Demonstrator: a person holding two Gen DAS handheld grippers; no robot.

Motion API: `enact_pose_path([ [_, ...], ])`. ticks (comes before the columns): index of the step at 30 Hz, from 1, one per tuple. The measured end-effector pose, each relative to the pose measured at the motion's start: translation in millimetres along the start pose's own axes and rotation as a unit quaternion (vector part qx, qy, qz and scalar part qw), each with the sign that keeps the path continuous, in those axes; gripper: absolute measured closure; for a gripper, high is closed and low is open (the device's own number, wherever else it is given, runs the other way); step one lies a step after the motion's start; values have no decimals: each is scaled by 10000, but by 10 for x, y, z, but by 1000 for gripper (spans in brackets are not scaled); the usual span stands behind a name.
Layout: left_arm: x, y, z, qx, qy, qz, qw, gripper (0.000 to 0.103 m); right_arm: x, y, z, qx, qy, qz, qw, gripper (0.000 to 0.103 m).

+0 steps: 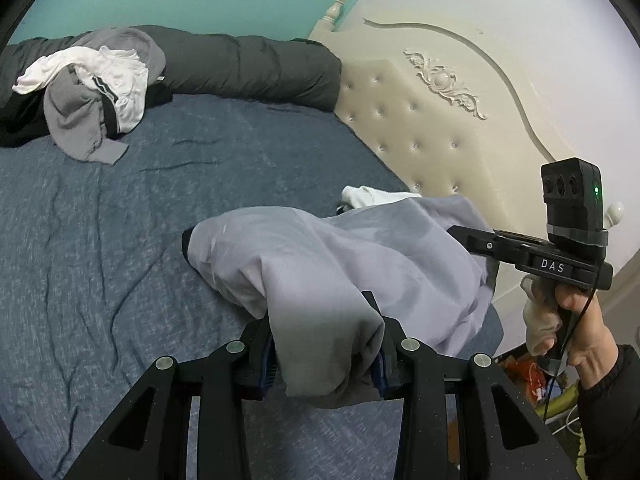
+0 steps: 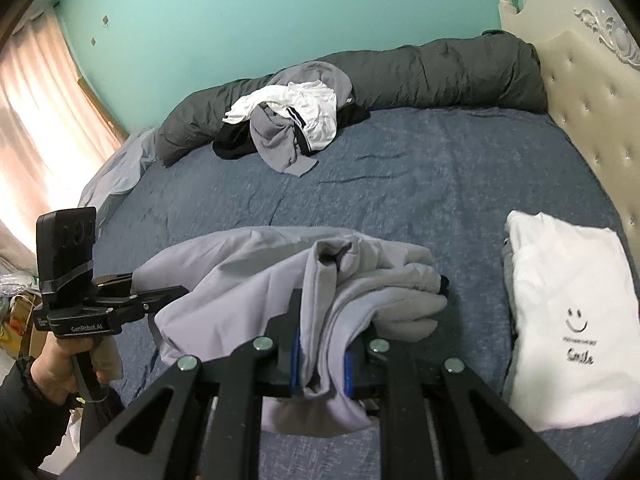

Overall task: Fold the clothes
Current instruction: 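Lift the bundle end with both tools and fold it over in half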

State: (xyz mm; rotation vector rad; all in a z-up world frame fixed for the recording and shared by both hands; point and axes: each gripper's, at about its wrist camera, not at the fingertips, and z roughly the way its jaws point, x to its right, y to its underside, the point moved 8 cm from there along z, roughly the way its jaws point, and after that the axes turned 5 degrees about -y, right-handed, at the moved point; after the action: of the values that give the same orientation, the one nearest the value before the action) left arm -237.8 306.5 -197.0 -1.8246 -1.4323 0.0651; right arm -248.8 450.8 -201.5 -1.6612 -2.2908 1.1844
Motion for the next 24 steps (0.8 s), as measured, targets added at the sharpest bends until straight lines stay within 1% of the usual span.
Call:
enact_pose_path([
  [5, 60, -61, 49, -31, 45, 43, 10000, 64, 79, -82, -58, 34, -7, -82, 10000, 89],
  [9, 107, -131, 66, 43, 25, 70, 10000, 65, 104, -127, -84, 97, 1, -117, 9999, 89],
  [13, 158, -232, 58, 116, 4, 128, 9999, 65, 97, -247, -160, 200, 17, -216, 9996, 90],
  [19, 301, -514, 70, 283, 25, 175, 9994, 65, 159, -498, -311, 295, 128, -367, 9988, 90],
  [24, 563, -903, 145, 508, 56, 321, 9982, 65, 381, -792, -533, 420, 250, -431, 9979, 90],
])
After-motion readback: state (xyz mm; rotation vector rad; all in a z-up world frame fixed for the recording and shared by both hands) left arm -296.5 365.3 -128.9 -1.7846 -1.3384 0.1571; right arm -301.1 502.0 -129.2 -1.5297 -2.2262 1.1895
